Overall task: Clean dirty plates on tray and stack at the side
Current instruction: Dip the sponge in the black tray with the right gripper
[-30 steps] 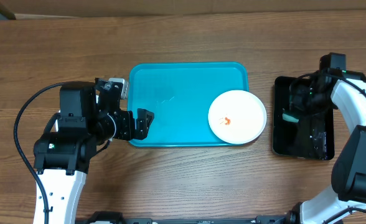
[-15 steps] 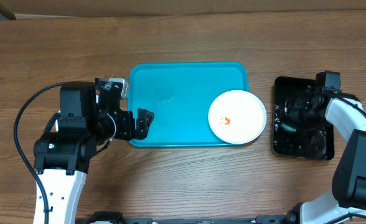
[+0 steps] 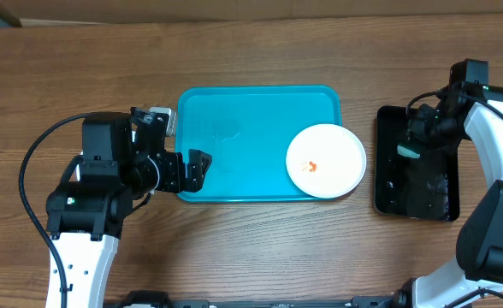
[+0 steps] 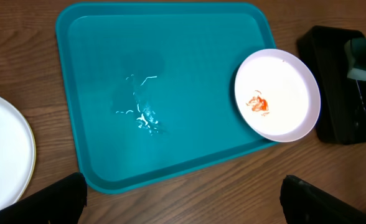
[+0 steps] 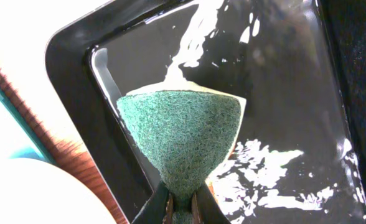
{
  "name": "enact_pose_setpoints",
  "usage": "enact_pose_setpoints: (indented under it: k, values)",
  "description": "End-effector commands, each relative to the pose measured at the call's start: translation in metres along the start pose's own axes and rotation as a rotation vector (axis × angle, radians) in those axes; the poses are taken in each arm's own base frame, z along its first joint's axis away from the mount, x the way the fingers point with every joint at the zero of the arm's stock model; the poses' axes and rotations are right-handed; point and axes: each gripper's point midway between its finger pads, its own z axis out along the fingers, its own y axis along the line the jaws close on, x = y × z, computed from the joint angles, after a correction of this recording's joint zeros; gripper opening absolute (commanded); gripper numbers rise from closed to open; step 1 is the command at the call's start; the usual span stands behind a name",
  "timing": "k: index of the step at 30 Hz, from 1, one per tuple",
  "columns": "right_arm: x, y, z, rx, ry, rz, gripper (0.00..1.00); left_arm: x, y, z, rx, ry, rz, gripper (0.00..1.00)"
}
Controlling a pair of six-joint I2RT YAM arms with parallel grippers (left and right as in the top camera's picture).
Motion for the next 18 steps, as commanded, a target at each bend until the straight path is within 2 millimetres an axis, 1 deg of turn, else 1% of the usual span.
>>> enact_pose_setpoints:
  k: [1, 6, 12, 13, 15, 18]
  values:
    - [-0.003, 0.003, -0.014, -0.013, -0.031, -0.011, 0.04, 0.002, -0.002, 0.002, 0.008, 0.007, -0.007, 1.0]
    - [0.0, 0.003, -0.017, -0.011, -0.026, -0.011, 0.04, 0.002, 0.002, 0.002, -0.014, 0.008, -0.008, 1.0]
    - [0.004, 0.003, -0.018, -0.013, -0.008, -0.034, 0.04, 0.002, 0.002, 0.002, -0.014, 0.009, -0.009, 1.0]
    - [0.007, 0.007, -0.018, -0.035, 0.002, -0.058, 0.04, 0.002, 0.002, 0.002, -0.014, 0.009, -0.008, 1.0]
    - [0.014, 0.022, -0.022, -0.122, 0.028, -0.128, 0.04, 0.002, 0.002, 0.002, -0.014, 0.007, -0.008, 1.0]
    - [0.025, 0.039, -0.031, -0.194, 0.044, -0.186, 0.04, 0.0, 0.002, 0.002, -0.014, 0.001, -0.006, 1.0]
